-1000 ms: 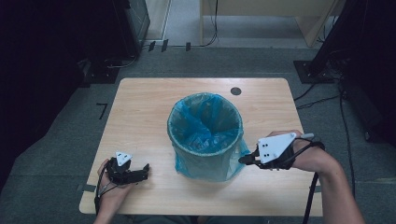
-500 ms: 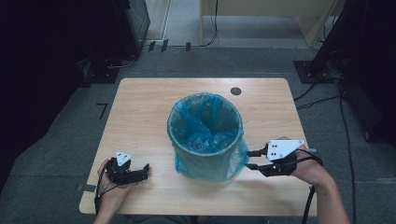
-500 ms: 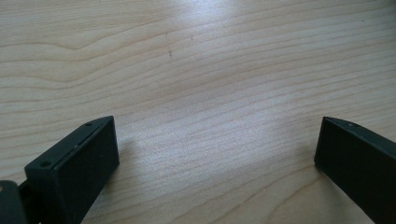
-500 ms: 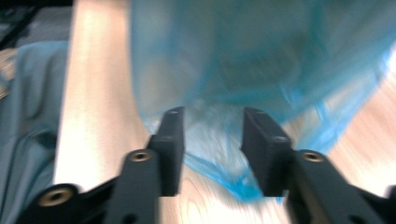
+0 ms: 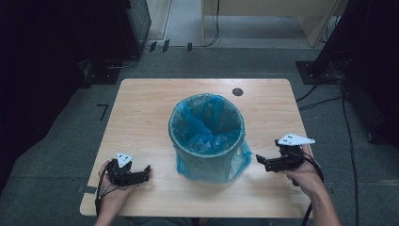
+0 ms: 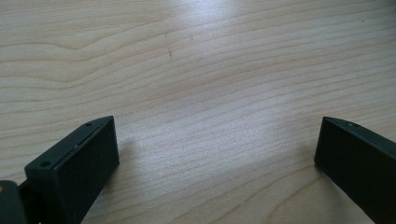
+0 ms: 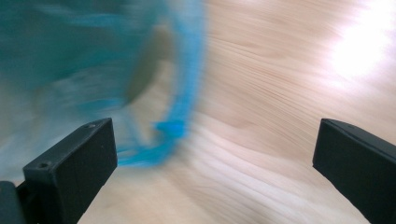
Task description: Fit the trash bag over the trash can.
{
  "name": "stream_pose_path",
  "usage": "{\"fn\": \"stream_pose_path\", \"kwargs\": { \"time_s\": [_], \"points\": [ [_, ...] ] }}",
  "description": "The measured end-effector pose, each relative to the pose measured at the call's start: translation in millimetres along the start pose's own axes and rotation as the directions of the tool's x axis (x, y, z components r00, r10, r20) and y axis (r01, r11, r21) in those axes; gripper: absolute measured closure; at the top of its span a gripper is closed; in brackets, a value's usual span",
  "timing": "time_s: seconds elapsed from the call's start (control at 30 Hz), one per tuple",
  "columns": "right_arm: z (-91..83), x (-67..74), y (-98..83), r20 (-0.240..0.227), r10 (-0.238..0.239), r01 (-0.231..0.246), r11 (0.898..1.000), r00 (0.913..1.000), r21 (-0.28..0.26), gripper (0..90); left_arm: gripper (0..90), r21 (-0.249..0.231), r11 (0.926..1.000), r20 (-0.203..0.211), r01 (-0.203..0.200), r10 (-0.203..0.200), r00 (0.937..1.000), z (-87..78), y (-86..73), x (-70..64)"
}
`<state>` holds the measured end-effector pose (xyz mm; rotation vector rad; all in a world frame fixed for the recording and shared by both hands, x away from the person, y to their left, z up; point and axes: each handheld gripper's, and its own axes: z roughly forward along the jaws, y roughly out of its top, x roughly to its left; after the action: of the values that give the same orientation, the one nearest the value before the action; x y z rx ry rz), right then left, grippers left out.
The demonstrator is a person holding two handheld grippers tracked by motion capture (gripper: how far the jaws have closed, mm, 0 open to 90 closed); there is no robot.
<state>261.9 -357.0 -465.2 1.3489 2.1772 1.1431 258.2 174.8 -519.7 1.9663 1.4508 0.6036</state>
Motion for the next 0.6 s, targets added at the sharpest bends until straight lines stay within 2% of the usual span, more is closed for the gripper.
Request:
{"fn": "stream_pose_path", "kwargs": {
  "time_s": [0.03, 0.1, 0.23, 0.3, 0.4, 0.53, 0.6],
  "points": [
    [1.2, -3.5, -3.0, 0.040, 0.038, -0.038, 0.999, 0.9985, -0.001, 0.0, 0.0, -0.001, 1.0000, 0.000, 0.001, -0.001, 1.0000, 0.1, 0.0, -0.1],
    [3.4, -10.2, -10.5, 0.113, 0.090, -0.089, 0.996, 0.9895, -0.009, 0.0, 0.0, 0.000, 1.0000, 0.000, 0.000, 0.000, 1.0000, 0.0, 0.0, 0.0],
    [7.4, -22.1, -28.8, 0.229, 0.147, -0.151, 0.988, 0.9624, 0.003, 0.0, 0.0, 0.000, 1.0000, 0.000, 0.000, 0.000, 1.0000, 0.0, 0.0, 0.0],
    [8.6, -27.5, -37.3, 0.260, 0.175, -0.183, 0.983, 0.9497, 0.008, 0.0, 0.0, 0.000, 1.0000, 0.000, 0.001, -0.001, 1.0000, 0.0, 0.0, 0.0],
    [8.7, -33.3, -47.7, 0.287, 0.199, -0.212, 0.977, 0.9371, 0.015, 0.0, 0.0, 0.000, 1.0000, 0.000, 0.001, -0.001, 1.0000, 0.0, 0.0, -0.1],
    [8.4, -37.4, -58.4, 0.328, 0.207, -0.226, 0.974, 0.9220, 0.021, 0.0, 0.0, 0.000, 1.0000, 0.000, 0.000, 0.000, 1.0000, 0.0, 0.0, 0.0],
    [9.0, -38.8, -63.2, 0.352, 0.214, -0.237, 0.971, 0.9110, 0.021, 0.0, 0.0, 0.000, 1.0000, 0.000, 0.000, 0.000, 1.0000, 0.0, 0.0, -0.1]
  ]
}}
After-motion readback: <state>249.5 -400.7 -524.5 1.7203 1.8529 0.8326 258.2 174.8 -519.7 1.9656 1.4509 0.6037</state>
